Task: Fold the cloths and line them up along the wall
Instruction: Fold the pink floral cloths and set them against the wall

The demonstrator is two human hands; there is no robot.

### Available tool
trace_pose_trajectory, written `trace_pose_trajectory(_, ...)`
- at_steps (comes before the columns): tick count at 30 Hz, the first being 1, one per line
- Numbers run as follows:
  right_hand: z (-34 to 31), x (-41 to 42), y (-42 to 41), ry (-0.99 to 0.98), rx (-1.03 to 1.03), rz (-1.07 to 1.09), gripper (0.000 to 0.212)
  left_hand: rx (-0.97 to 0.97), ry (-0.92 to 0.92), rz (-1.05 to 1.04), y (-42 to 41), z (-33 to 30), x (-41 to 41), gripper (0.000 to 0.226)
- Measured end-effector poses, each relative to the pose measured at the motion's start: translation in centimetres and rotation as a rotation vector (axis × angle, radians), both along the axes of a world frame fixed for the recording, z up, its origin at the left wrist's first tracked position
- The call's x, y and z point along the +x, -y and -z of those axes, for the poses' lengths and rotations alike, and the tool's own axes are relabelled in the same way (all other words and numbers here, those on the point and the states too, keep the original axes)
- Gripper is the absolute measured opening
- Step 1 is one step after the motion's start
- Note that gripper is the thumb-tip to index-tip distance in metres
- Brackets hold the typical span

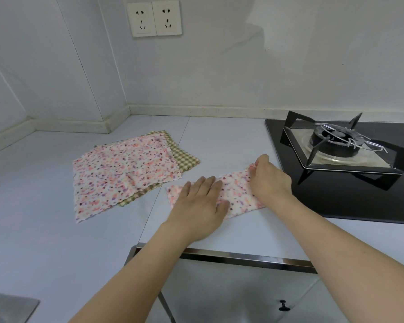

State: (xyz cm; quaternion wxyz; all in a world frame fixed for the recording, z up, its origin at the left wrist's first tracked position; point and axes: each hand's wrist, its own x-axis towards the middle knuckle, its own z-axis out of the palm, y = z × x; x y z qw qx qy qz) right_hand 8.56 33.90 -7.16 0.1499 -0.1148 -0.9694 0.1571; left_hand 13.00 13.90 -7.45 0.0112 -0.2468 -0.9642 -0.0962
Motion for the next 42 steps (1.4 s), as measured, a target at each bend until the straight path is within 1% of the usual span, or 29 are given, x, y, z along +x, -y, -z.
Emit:
trace_pose_trajectory(3, -0.3, -0.8, -0.2, 0.001, 0.026, -0.063, 0.02, -0.052, 0.074, -0.049, 0.1, 0.0, 0.1, 0.072)
trace_pose_trajectory(6, -0.5, -2.0, -0.2, -0.007, 0.045, -0.115, 0.018, -0.056, 0.083, -0.096, 0.5, -0.1, -0.1, 0.08)
trace_pose_trajectory(8, -0.5, -3.0, -0.3, -0.015, 0.033, -0.149, 0.017, -0.055, 0.054, -0.102, 1.0, -0.1, -0.5, 0.077)
trace_pose_trajectory(11, -0.4, -4.3, -0.6, -0.024, 0.022, -0.203, 0.016, -0.076, -0.067, -0.125, 2.1, -0.1, -1.2, 0.074)
trace_pose_trajectory(13, -0.5, -5.1, -0.8, -0.018, 0.039, -0.232, 0.017, -0.061, -0.052, -0.136, 2.7, -0.2, -1.6, 0.07)
trace_pose_trajectory(17, -0.7, -6.6, -1.2, -0.016, 0.086, -0.271, 0.017, -0.093, -0.12, -0.129, 2.8, 0.3, -1.6, 0.085)
trace_pose_trajectory(19, -0.7, -7.0, -1.3, -0.011, 0.09, -0.295, 0.017, -0.079, -0.081, -0.133, 2.6, 0.7, -1.8, 0.083)
trace_pose_trajectory(22, -0.7, -7.5, -1.2, -0.014, 0.107, -0.309, 0.019, -0.094, -0.08, -0.115, 2.5, 0.7, -2.1, 0.083)
trace_pose_trajectory(24, -0.9, -7.0, -0.9, -0.103, 0.207, -0.265, 0.024, -0.086, -0.069, -0.109, 2.6, 0.7, -2.1, 0.083)
trace_pose_trajectory(25, -0.9, -6.2, -0.4, -0.188, 0.24, -0.234, 0.026, -0.071, -0.062, -0.104, 2.6, 0.7, -2.1, 0.083)
trace_pose_trajectory(27, -1.0, -3.4, 1.2, -0.368, 0.172, -0.193, 0.027, -0.046, -0.039, -0.096, 2.6, 0.6, -2.1, 0.079)
trace_pose_trajectory(28, -0.9, -1.8, 2.0, -0.394, 0.123, -0.194, 0.029, -0.035, -0.021, -0.095, 2.6, 0.6, -2.1, 0.073)
trace_pose_trajectory(29, -0.6, -0.1, 2.8, -0.334, 0.078, -0.215, 0.034, -0.024, 0.003, -0.094, 2.6, 0.5, -2.1, 0.066)
trace_pose_trajectory(31, 0.2, 2.4, 3.9, -0.009, 0.03, -0.272, 0.046, -0.008, 0.043, -0.093, 2.5, 0.2, -1.9, 0.06)
trace_pose_trajectory(32, 0.4, 3.0, 4.0, 0.144, 0.045, -0.285, 0.052, -0.01, 0.056, -0.09, 2.5, 0.1, -1.8, 0.059)
trace_pose_trajectory(33, 0.1, 3.3, 4.1, 0.246, 0.062, -0.294, 0.056, -0.01, 0.067, -0.087, 2.6, 0.0, -1.6, 0.059)
trace_pose_trajectory(35, -0.4, 3.7, 4.3, 0.339, 0.065, -0.297, 0.059, -0.005, 0.092, -0.078, 2.8, -0.2, -1.0, 0.059)
trace_pose_trajectory(36, -0.5, 4.1, 4.4, 0.343, 0.056, -0.295, 0.058, -0.006, 0.108, -0.08, 3.0, -0.3, -0.6, 0.06)
trace_pose_trajectory(37, -0.5, 4.7, 4.6, 0.293, 0.05, -0.303, 0.057, -0.007, 0.127, -0.085, 3.2, -0.4, -0.2, 0.06)
trace_pose_trajectory(38, -0.3, 5.7, 4.9, 0.175, 0.052, -0.319, 0.053, -0.006, 0.145, -0.092, 3.5, -0.5, 0.3, 0.06)
trace_pose_trajectory(39, -0.2, 6.9, 5.0, 0.017, 0.06, -0.349, 0.047, 0.002, 0.158, -0.096, 3.7, -0.6, 0.9, 0.06)
trace_pose_trajectory(41, 0.1, 9.3, 5.1, -0.233, 0.078, -0.469, 0.037, 0.033, 0.183, -0.111, 4.2, -0.7, 2.0, 0.06)
trace_pose_trajectory(42, 0.1, 10.4, 5.2, -0.266, 0.067, -0.559, 0.033, 0.048, 0.206, -0.12, 4.5, -0.7, 2.3, 0.06)
